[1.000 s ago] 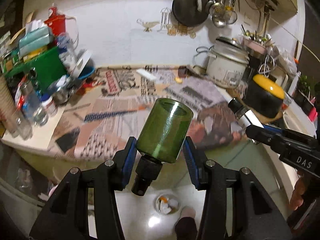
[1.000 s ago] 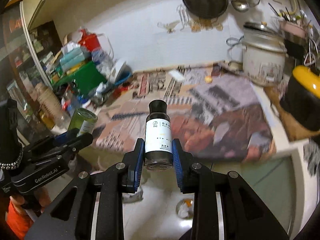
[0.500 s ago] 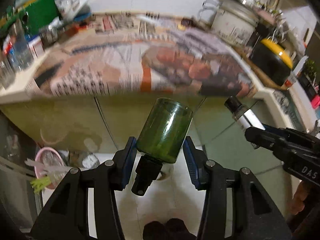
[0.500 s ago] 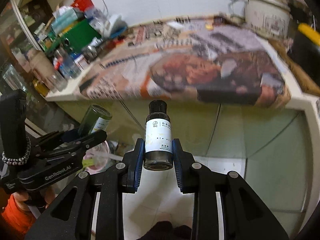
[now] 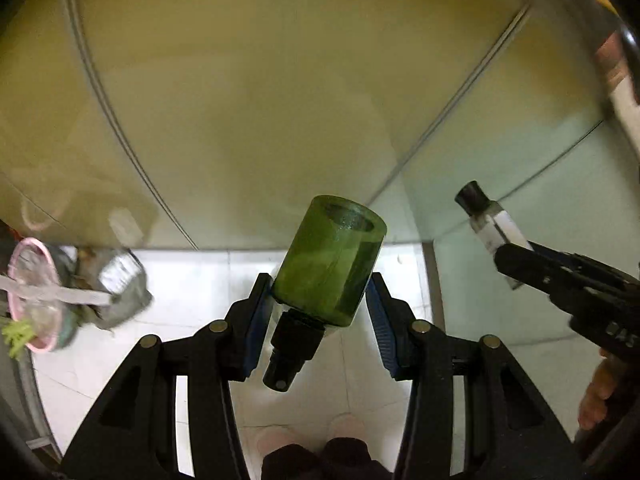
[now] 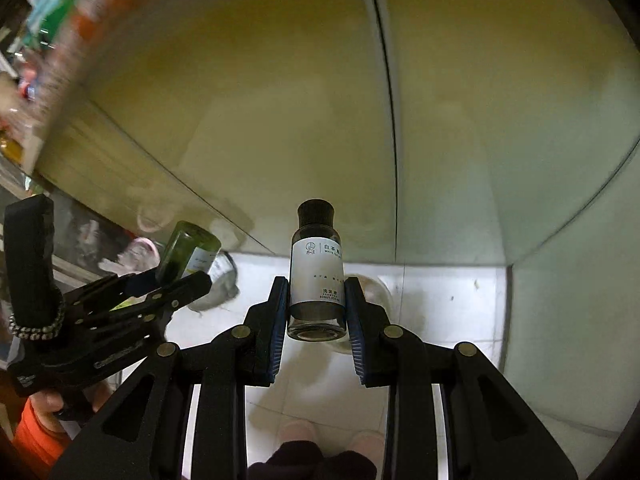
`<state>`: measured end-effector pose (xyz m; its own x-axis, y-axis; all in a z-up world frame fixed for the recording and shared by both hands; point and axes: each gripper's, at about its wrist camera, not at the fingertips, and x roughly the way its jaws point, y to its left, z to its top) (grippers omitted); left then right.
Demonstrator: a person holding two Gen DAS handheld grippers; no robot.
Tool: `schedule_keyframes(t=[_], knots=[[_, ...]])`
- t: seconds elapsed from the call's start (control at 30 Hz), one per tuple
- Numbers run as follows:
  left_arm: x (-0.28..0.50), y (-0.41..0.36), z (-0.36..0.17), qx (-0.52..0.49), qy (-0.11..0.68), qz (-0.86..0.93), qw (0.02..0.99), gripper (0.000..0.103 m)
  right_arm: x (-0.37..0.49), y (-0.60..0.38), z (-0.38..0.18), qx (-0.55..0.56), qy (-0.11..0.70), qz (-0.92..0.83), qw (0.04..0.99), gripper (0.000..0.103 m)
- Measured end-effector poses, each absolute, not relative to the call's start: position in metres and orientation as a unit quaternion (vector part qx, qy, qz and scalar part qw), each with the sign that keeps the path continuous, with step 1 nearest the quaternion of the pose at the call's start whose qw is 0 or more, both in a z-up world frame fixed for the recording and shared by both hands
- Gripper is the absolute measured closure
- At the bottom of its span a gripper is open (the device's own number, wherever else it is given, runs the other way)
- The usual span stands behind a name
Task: Collect trash
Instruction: 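Carry both bottles down over the white bucket with both tools, then open both tools to drop the bottles into the bucket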
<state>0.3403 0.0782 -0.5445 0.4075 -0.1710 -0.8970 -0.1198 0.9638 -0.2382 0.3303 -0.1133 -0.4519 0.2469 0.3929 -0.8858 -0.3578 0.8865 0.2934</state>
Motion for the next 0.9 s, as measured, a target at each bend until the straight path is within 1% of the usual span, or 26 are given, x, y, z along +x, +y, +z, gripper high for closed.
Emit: schedule_keyframes(t=[0.1, 0.23, 0.33, 0.47, 0.6, 0.63, 0.67, 0.7, 0.73, 0.83, 0.9], knots=[[0.347, 0.075, -0.612, -0.123, 0.562, -0.016, 0.818, 0.056, 0.337, -0.118, -0.512, 0.026, 0.579, 0.232, 0.781, 0.077], [0.357, 0.070, -0.685, -0.119, 0.582, -0.020, 0.804, 0.056, 0.342, -0.121, -0.580, 0.039, 0.589, 0.227, 0.775, 0.077], [0.364, 0.066, -0.727, -0.118, 0.587, -0.029, 0.800, 0.056, 0.344, -0.117, -0.617, 0.039, 0.591, 0.231, 0.772, 0.077], [0.370, 0.065, -0.759, -0.113, 0.587, -0.035, 0.801, 0.056, 0.352, -0.107, -0.638, 0.036, 0.585, 0.242, 0.773, 0.077], [0.373, 0.067, -0.772, -0.116, 0.582, -0.054, 0.803, 0.055, 0.356, -0.102, -0.644, 0.035, 0.570, 0.269, 0.776, 0.077], [0.373, 0.066, -0.776, -0.110, 0.582, -0.057, 0.804, 0.050, 0.356, -0.099, -0.644, 0.029, 0.567, 0.275, 0.776, 0.075], [0.372, 0.065, -0.779, -0.102, 0.583, -0.056, 0.804, 0.042, 0.357, -0.097, -0.643, 0.025, 0.568, 0.277, 0.775, 0.065], [0.373, 0.066, -0.784, -0.095, 0.585, -0.052, 0.804, 0.039, 0.358, -0.097, -0.643, 0.024, 0.570, 0.274, 0.775, 0.055], [0.372, 0.067, -0.786, -0.092, 0.586, -0.049, 0.804, 0.038, 0.358, -0.098, -0.642, 0.025, 0.567, 0.270, 0.778, 0.053], [0.370, 0.072, -0.788, -0.106, 0.594, -0.050, 0.796, 0.038, 0.357, -0.103, -0.639, 0.019, 0.563, 0.260, 0.784, 0.053], [0.367, 0.074, -0.776, -0.116, 0.594, -0.044, 0.795, 0.038, 0.357, -0.106, -0.635, 0.017, 0.569, 0.247, 0.784, 0.053]])
